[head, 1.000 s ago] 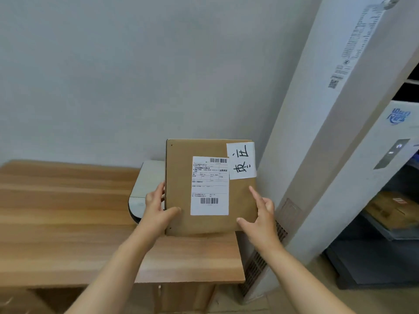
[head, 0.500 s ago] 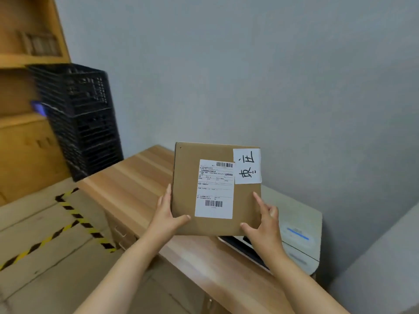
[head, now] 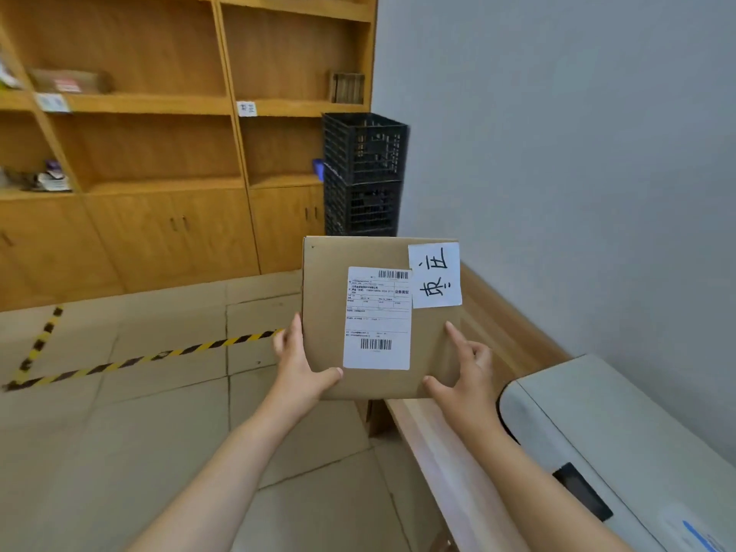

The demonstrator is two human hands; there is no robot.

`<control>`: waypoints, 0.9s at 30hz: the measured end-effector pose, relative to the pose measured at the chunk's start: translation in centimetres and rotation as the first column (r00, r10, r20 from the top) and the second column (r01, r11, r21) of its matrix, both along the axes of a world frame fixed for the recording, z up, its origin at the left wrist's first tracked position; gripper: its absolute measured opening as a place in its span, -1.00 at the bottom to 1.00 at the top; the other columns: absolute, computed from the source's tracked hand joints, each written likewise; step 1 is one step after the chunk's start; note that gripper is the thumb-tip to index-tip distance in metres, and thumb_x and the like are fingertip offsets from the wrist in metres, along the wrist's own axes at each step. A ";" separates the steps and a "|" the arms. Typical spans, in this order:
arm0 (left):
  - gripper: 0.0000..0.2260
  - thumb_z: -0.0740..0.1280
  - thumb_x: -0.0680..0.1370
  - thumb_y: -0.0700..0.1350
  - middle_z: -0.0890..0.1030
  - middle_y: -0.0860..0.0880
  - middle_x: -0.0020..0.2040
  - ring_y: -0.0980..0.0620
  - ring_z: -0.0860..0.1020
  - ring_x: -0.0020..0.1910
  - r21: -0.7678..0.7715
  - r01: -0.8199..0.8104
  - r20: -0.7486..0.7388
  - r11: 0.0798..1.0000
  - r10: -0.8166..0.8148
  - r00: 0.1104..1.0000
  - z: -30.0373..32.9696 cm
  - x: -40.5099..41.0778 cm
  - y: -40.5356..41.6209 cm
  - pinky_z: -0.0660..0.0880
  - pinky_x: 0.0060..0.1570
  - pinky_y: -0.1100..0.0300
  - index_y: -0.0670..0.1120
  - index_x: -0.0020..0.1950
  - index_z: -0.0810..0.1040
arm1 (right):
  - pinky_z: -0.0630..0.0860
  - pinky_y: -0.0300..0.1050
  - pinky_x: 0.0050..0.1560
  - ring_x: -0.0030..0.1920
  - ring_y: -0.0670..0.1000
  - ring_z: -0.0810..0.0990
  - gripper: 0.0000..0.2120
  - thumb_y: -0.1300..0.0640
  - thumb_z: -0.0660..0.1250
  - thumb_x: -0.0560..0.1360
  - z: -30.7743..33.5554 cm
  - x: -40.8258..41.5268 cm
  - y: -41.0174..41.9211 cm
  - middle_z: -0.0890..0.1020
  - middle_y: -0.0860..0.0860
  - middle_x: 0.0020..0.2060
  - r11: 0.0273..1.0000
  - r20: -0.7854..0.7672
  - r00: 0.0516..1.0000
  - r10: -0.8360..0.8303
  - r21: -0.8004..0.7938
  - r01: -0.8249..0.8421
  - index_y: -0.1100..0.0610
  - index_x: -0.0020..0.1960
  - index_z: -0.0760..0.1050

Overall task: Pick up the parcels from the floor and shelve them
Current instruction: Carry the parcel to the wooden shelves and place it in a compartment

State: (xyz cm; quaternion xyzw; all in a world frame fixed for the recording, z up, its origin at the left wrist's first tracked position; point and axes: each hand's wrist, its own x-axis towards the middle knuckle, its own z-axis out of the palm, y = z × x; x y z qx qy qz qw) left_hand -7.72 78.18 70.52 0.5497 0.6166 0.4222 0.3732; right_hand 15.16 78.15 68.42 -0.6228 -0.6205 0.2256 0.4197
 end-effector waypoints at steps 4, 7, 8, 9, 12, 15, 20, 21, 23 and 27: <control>-0.06 0.46 0.37 -0.23 -0.03 -0.01 0.46 0.13 0.18 0.20 0.030 -0.141 -0.013 0.990 0.141 0.990 0.3 -4.3 0.0 0.32 0.13 0.20 0.04 0.51 -0.14 | 0.30 -0.44 -0.07 0.06 -0.05 0.35 -0.24 0.27 0.40 0.38 1.0 -4.5 2.5 0.25 -0.03 0.10 0.992 -0.041 0.991 0.130 0.014 -0.129 -0.14 0.44 0.17; -0.01 0.47 0.35 -0.22 0.04 -0.01 0.44 0.05 0.22 0.29 0.081 -0.224 -0.032 0.971 0.227 0.973 0.2 -7.8 1.1 0.30 0.13 0.17 0.12 0.50 -0.17 | 0.40 -0.24 0.09 0.09 0.01 0.37 -0.24 0.27 0.41 0.36 1.4 -8.6 4.9 0.26 -0.02 0.10 0.985 -0.021 0.985 0.170 0.041 -0.169 -0.14 0.43 0.19; 0.01 0.47 0.34 -0.23 0.06 0.01 0.43 0.02 0.22 0.33 0.100 -0.236 -0.026 0.967 0.240 0.971 0.1 -9.0 1.7 0.30 0.15 0.16 0.15 0.49 -0.19 | 0.43 -0.11 0.14 0.09 0.06 0.39 -0.24 0.26 0.41 0.35 1.5 -10.0 5.8 0.27 -0.01 0.11 0.983 -0.013 0.984 0.175 0.049 -0.175 -0.15 0.43 0.19; 0.02 0.47 0.33 -0.23 0.07 0.03 0.42 0.02 0.20 0.35 0.119 -0.238 -0.022 0.964 0.242 0.970 0.0 -10.2 2.3 0.30 0.16 0.16 0.18 0.48 -0.21 | 0.43 -0.01 0.17 0.10 0.10 0.41 -0.23 0.26 0.42 0.35 1.6 -11.3 6.8 0.27 0.00 0.11 0.982 -0.005 0.983 0.181 0.056 -0.181 -0.15 0.43 0.20; 0.04 0.47 0.33 -0.23 -0.02 0.10 0.47 0.13 0.13 0.38 0.180 -0.219 -0.047 0.959 0.231 0.972 0.0 -14.1 4.7 0.26 0.19 0.21 0.26 0.45 -0.22 | 0.39 0.06 0.25 0.15 0.11 0.39 -0.25 0.26 0.42 0.35 2.2 -15.5 10.1 0.28 0.02 0.13 0.976 0.001 0.980 0.201 0.081 -0.200 -0.13 0.42 0.22; 0.03 0.48 0.35 -0.21 -0.21 0.22 0.49 0.16 0.00 0.47 0.228 -0.182 -0.119 0.957 0.213 0.970 0.5 -18.2 7.6 0.22 0.18 0.24 0.30 0.44 -0.22 | 0.39 0.08 0.26 0.16 0.09 0.38 -0.25 0.26 0.44 0.35 2.8 -19.7 13.7 0.29 0.03 0.16 0.970 0.009 0.976 0.220 0.101 -0.219 -0.13 0.42 0.23; 0.00 0.48 0.35 -0.16 -0.41 0.39 0.38 0.10 0.03 0.49 0.265 -0.168 -0.256 0.949 0.237 0.937 0.8 -24.5 12.7 0.45 -0.13 0.27 0.33 0.44 -0.19 | 0.33 0.03 0.31 0.21 0.02 0.31 -0.27 0.26 0.44 0.38 3.4 -26.0 19.7 0.27 -0.01 0.17 0.962 0.042 0.971 0.237 0.130 -0.240 -0.09 0.43 0.22; -0.01 0.48 0.35 -0.15 -0.44 0.39 0.37 0.10 0.01 0.49 0.268 -0.164 -0.274 0.949 0.239 0.932 0.8 -25.6 13.7 0.45 -0.12 0.27 0.31 0.45 -0.18 | 0.33 0.00 0.31 0.21 0.00 0.30 -0.27 0.26 0.43 0.38 3.3 -27.1 20.7 0.26 -0.02 0.17 0.962 0.038 0.970 0.239 0.127 -0.242 -0.10 0.43 0.22; -0.02 0.49 0.35 -0.14 -0.46 0.38 0.36 0.09 -0.02 0.50 0.269 -0.158 -0.294 0.950 0.237 0.926 0.7 -27.7 15.7 0.43 0.00 0.23 0.29 0.46 -0.16 | 0.37 -0.04 0.26 0.16 -0.02 0.33 -0.28 0.24 0.43 0.38 3.1 -28.9 22.8 0.26 -0.04 0.16 0.962 0.037 0.970 0.241 0.121 -0.244 -0.12 0.43 0.22; -0.02 0.49 0.34 -0.11 -0.45 0.35 0.39 0.06 0.00 0.50 0.266 -0.162 -0.318 0.950 0.246 0.916 0.3 -30.6 19.9 0.37 0.11 0.21 0.28 0.46 -0.15 | 0.43 -0.10 0.12 0.01 -0.01 0.40 -0.28 0.22 0.43 0.38 2.5 -31.5 27.0 0.29 -0.06 0.12 0.961 0.053 0.968 0.244 0.118 -0.249 -0.13 0.42 0.21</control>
